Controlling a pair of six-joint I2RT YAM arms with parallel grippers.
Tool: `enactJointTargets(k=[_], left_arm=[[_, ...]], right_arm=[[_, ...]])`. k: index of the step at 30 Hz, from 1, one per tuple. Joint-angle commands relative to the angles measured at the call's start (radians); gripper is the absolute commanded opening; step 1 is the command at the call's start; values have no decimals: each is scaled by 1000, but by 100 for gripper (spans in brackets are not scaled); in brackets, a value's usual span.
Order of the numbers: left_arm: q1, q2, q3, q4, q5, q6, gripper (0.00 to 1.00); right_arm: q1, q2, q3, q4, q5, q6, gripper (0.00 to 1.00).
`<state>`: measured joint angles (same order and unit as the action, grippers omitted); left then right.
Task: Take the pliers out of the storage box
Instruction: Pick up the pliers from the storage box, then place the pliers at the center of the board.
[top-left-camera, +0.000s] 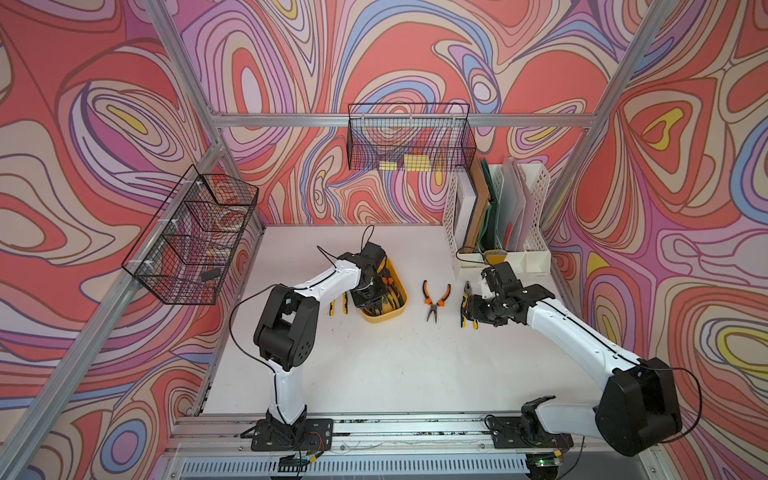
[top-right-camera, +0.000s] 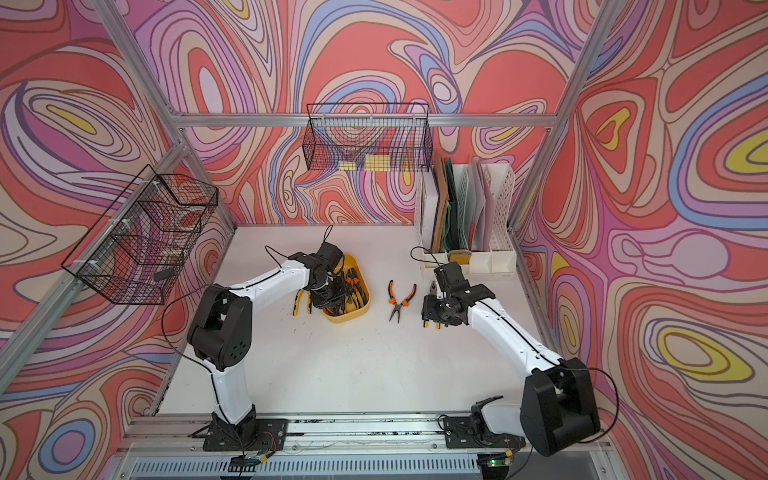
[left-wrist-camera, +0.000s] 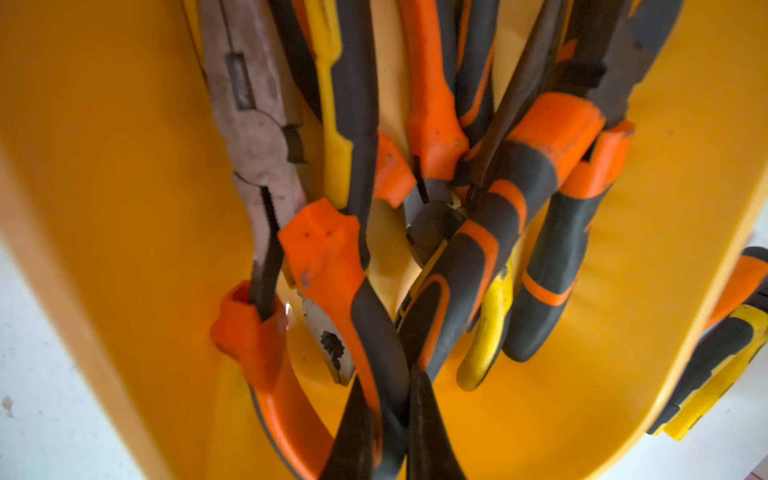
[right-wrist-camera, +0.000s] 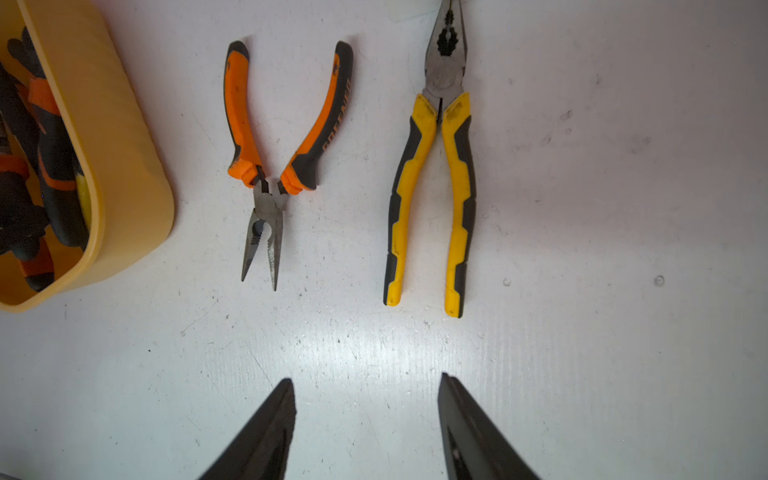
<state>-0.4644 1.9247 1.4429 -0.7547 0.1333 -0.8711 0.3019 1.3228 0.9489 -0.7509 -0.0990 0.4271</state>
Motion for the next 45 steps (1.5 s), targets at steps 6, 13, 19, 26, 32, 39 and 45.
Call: enactJointTargets(k=[6,13,19,26,32,39,45], left_arm=[[6,12,35,-55,-133,53,0],[-23,-72,65,-117,-236,110,0],[-35,-127,117,-176,-261,165,0],[-32,-144,219,-274,-294,311,0],[17,-151,228,-334,-322,515,0],[239,-217,79,-258,-144,595,0],[297,-161,13,-234,-171,756,0]], right_arm=[[-3,-26,-6,5,-15,11,58],[-4,-31,8,-9,-10,7,58],[-3,-31,13,-12,-11,10,58],[-4,-35,28,-27,-6,10,57],[-3,-48,33,-37,1,5,57],[-4,-48,22,-26,-4,5,57],[-4,-37,22,-5,-6,-1,57]])
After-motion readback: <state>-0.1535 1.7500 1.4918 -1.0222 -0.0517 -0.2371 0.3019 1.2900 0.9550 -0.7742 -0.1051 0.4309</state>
